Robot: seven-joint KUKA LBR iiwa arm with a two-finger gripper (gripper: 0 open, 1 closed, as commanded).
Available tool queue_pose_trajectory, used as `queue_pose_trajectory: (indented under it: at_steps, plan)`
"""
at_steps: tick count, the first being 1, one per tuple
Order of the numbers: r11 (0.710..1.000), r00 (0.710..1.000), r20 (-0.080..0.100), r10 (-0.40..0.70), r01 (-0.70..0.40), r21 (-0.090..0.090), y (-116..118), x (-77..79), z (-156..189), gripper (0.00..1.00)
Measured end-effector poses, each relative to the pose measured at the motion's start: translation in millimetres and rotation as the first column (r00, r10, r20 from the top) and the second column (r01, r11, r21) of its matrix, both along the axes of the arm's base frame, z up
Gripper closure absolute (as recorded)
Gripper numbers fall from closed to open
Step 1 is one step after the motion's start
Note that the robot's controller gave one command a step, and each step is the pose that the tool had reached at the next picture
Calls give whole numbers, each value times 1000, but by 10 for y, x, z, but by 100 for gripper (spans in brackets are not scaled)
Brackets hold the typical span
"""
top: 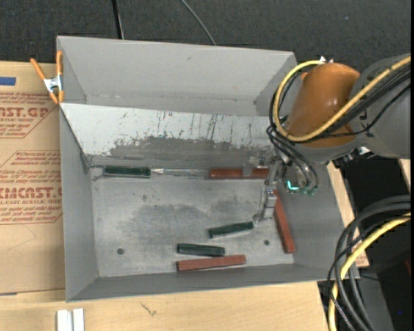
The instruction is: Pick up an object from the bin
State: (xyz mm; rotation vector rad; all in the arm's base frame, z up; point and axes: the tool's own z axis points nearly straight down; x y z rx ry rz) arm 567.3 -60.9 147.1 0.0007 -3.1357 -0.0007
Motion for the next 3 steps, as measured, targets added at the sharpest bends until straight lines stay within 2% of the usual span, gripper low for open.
queue_pose_trajectory:
  at_steps: [1,2,3]
  plan:
    - [1000,1000,7,0,0,-1,1,19,45,0]
    - [999,999,11,49,-49,-1,248,-408,-476,0]
    - [993,993,10,119,-119,-1,325,-237,-765,100]
